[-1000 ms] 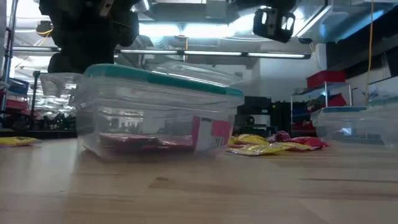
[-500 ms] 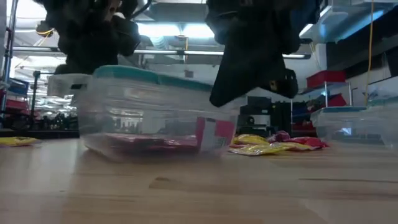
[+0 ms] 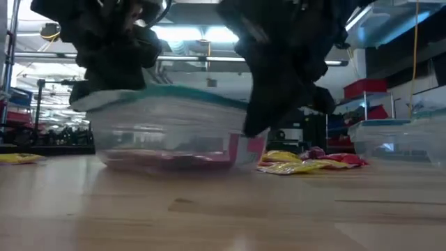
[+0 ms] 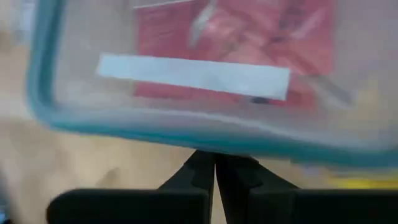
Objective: Sort candy
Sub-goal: Close the rectangular transparent bin
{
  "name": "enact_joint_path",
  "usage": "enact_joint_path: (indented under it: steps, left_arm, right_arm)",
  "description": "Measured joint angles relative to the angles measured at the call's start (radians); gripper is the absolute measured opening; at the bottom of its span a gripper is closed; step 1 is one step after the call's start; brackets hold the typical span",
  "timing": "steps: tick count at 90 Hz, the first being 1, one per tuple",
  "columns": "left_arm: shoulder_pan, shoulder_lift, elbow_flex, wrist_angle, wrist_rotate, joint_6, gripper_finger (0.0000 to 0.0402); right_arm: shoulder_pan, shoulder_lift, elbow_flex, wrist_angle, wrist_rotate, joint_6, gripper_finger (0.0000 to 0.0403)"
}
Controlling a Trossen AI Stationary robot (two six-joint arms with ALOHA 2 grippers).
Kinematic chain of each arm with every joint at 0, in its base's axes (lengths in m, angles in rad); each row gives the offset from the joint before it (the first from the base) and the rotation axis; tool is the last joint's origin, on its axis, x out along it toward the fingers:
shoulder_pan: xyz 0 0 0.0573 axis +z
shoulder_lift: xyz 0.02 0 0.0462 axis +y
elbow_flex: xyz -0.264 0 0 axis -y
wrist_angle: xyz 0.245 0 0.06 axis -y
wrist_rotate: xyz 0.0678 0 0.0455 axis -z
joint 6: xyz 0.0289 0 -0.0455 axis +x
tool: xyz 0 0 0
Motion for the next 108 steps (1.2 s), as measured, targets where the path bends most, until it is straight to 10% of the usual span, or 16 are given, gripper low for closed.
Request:
enact_joint_path:
  steps: [23,108]
  left_arm:
    - [0.005,0.047,-0.016,0.030,0.082,0.024,0.0000]
    - [-0.018,-0.166,0.145,-0.117,-0.027,0.082,0.0000]
  right_arm:
    - [-0.038,-0.159,0.000,-0.266,0.201,-0.007,0.0000]
    - [0.095,-0.193,0.014,0.101,-0.113,-0.164,0.0000]
